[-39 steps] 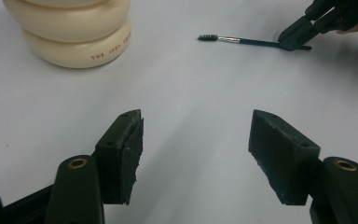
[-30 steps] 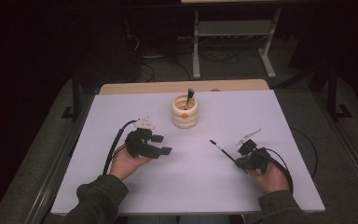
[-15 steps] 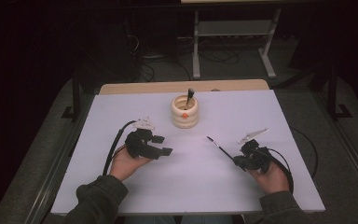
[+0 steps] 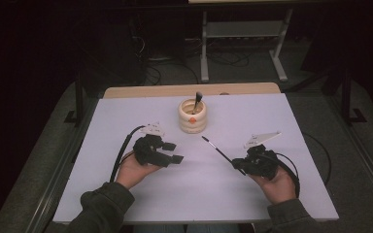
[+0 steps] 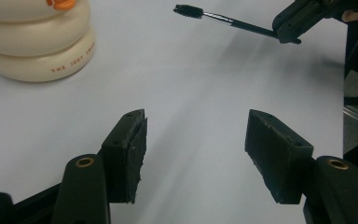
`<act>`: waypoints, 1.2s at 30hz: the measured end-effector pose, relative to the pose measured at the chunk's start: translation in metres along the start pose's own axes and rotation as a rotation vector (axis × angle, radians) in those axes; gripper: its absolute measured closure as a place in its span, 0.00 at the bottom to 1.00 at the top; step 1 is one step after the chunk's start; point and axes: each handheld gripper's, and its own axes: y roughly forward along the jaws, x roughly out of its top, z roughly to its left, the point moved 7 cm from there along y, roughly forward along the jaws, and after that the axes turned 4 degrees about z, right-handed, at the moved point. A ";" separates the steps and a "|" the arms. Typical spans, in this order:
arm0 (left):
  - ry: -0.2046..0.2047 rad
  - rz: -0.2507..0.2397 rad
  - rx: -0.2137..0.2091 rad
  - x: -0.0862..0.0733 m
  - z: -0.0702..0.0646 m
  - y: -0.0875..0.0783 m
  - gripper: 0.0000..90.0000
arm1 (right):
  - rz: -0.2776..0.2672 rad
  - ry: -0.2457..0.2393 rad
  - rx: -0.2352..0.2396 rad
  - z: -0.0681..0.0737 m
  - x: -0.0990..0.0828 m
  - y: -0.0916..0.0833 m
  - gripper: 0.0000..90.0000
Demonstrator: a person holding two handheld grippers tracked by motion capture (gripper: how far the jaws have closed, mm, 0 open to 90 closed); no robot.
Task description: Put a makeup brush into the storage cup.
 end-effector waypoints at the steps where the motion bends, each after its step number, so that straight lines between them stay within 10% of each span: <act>1: 0.007 -0.001 -0.005 0.001 -0.001 0.000 0.43 | -0.005 -0.008 0.008 0.002 0.002 0.000 0.95; 36: 0.052 -0.053 -0.154 0.017 -0.035 -0.001 0.64 | -0.142 -0.218 0.151 0.070 0.051 0.022 0.95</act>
